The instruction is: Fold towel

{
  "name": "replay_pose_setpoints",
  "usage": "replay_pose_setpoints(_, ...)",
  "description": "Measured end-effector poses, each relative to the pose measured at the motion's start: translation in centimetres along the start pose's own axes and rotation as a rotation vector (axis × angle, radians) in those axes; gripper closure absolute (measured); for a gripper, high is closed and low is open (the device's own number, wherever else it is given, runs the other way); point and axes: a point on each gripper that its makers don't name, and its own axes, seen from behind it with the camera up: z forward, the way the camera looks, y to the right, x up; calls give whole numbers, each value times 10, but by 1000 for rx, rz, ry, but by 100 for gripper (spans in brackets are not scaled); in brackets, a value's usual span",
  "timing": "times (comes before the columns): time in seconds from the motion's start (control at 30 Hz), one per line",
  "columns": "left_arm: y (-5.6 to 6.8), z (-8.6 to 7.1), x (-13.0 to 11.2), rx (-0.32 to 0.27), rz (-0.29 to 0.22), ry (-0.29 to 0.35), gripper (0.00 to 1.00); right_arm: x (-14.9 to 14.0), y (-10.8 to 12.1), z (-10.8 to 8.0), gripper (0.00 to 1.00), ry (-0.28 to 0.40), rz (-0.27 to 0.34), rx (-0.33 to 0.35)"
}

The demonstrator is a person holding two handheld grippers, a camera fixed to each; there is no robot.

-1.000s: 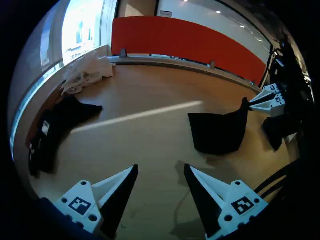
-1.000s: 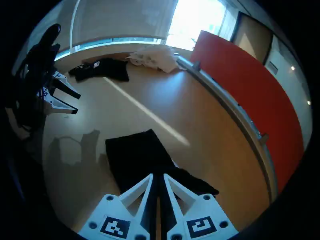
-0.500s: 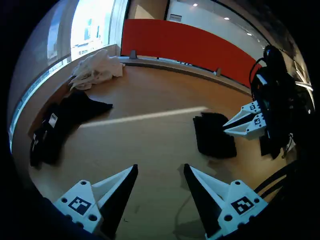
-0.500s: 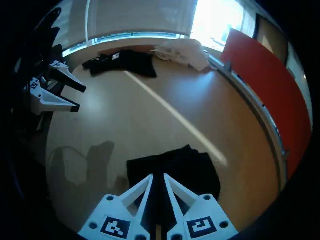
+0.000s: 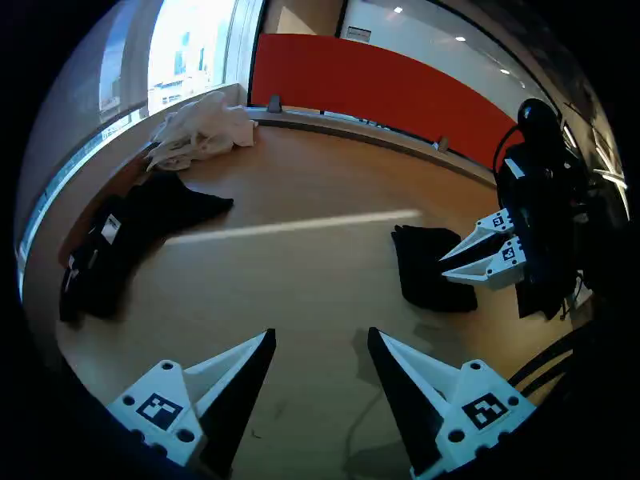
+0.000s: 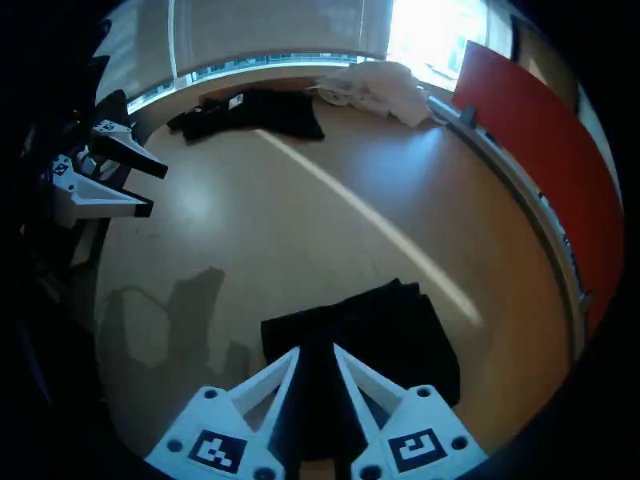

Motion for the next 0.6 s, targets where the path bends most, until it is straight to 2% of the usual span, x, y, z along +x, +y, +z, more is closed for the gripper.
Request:
replay_pose_setpoints(0.17, 2, 2, 3, -3, 7, 1, 15, -3, 4, -4, 42, 3, 12, -13)
replay_pose_setpoints(0.23, 2, 2, 3, -4, 10, 1, 15, -5, 4, -6, 35, 3, 15, -15)
replay_pose_setpoints(0.6, -2, 0, 3, 4, 19, 5, 15, -19, 3, -18, 32, 5, 47, -37)
